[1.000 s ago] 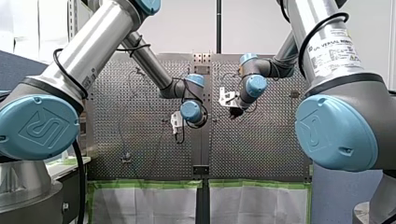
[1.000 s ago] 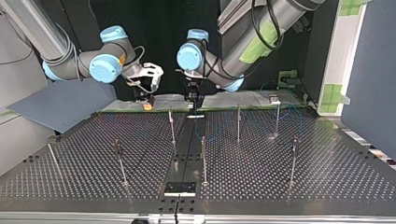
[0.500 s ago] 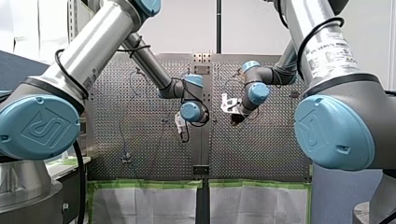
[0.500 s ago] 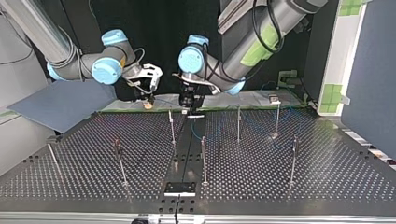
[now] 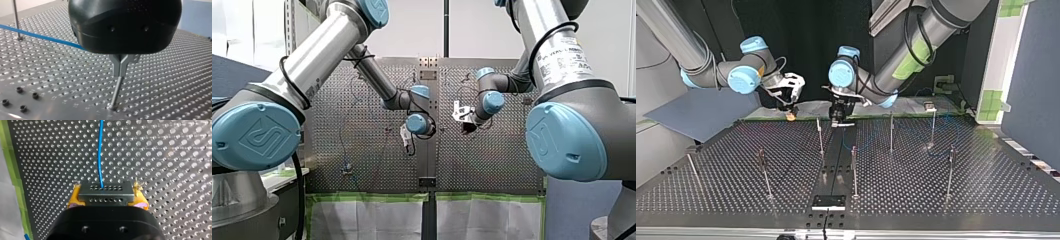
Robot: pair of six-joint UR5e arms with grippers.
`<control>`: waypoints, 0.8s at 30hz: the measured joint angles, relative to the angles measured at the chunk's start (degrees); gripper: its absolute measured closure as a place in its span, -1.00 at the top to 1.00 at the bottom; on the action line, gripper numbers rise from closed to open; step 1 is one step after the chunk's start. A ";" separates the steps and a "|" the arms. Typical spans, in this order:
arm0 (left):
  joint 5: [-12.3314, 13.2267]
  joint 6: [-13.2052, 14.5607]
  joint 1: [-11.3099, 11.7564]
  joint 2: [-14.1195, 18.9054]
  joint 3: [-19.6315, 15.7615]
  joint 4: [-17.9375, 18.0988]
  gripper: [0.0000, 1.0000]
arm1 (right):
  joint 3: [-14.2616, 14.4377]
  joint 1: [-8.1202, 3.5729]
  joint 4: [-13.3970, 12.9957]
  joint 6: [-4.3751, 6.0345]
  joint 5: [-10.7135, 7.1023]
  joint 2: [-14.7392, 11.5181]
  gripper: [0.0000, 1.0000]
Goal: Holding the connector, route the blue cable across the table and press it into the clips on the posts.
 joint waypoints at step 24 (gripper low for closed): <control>0.17 -0.83 1.89 -3.90 7.61 -6.01 -0.91 | -3.39 -2.42 -0.21 0.18 -2.99 2.62 -1.00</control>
